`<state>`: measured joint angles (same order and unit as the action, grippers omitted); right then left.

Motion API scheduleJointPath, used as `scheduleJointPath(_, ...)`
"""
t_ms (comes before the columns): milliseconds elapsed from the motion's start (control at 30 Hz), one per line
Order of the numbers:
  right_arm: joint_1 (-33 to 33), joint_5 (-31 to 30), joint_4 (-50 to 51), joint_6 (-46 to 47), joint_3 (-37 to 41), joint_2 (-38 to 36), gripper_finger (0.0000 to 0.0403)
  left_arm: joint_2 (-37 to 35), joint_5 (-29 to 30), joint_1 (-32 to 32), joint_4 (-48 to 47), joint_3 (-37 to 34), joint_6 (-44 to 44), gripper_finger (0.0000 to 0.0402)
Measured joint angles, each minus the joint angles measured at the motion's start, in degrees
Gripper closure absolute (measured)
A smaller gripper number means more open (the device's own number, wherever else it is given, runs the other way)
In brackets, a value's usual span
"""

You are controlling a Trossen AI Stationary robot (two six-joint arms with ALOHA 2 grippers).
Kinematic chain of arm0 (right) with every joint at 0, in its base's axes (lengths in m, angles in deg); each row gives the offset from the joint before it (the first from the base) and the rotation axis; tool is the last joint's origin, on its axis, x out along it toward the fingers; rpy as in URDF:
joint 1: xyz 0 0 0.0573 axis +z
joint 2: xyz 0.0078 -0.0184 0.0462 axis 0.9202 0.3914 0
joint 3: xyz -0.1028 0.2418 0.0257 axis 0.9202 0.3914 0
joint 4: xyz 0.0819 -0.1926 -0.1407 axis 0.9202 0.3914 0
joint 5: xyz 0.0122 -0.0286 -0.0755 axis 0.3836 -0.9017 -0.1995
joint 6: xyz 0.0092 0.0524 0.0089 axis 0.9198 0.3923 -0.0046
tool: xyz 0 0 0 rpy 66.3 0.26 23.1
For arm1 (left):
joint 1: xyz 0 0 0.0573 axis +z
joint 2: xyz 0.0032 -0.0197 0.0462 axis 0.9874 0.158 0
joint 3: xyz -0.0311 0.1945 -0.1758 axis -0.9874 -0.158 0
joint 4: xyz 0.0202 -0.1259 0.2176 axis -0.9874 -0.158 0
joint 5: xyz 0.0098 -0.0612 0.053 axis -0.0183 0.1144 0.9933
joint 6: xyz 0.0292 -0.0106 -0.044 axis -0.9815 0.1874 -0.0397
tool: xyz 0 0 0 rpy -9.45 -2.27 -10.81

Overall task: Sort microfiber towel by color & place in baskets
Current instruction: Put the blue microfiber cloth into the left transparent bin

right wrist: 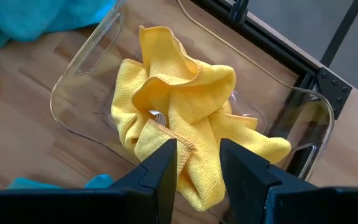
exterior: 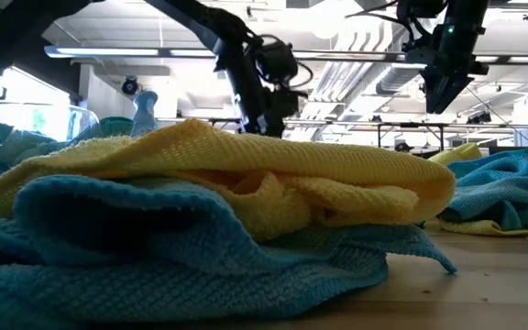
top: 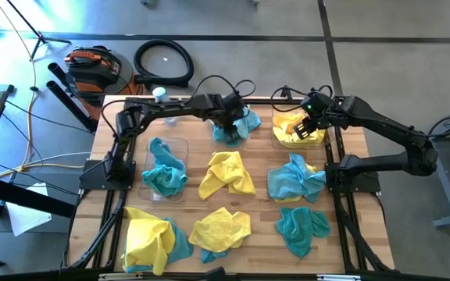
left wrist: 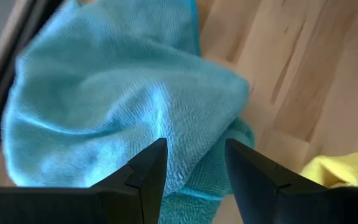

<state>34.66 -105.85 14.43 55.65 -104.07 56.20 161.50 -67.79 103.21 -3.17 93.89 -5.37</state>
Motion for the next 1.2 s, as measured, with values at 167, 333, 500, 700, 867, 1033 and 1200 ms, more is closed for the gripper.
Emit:
scheduleJointPath(167, 0.0, -0.01, 0.0, -0.26, 0.0, 0.0, 0.0286, 1.5, -0.05, 0.2, -0.05, -0.02, -0.07, 0.0266)
scheduleJointPath(333, 0.0, 0.0, 0.0, -1.46, 0.0, 0.0, 0.0286, 2.05, 3.09, 0.17, -0.01, -0.02, -0.6, 0.0339)
scheduleJointPath(500, 0.0, -0.02, -0.37, -2.57, 0.0, 0.0, 0.0286, 1.75, 3.53, 0.48, -0.3, -0.02, 0.4, 0.0393)
scheduleJointPath(700, 0.0, -0.02, -1.93, -2.56, 0.0, 0.0, 0.0286, -1.92, 3.66, 0.53, -2.4, -0.02, 3.26, 0.0399)
scheduleJointPath(867, 0.0, -0.02, -1.95, -2.53, 0.0, 0.0, 0.0286, -7.98, 4.99, -0.03, -6.01, -0.02, 4.95, 0.04)
scheduleJointPath(1033, 0.0, -0.03, -3.18, -1.17, 0.0, 0.02, 0.0286, -15.48, 10.05, -1.51, -7.69, -0.02, 5.23, 0.0401)
scheduleJointPath(1200, 0.0, -0.04, -5.12, -0.96, 0.0, 0.04, 0.0286, -23.53, 12.83, -2.9, -8.51, -0.02, 6.7, 0.0401)
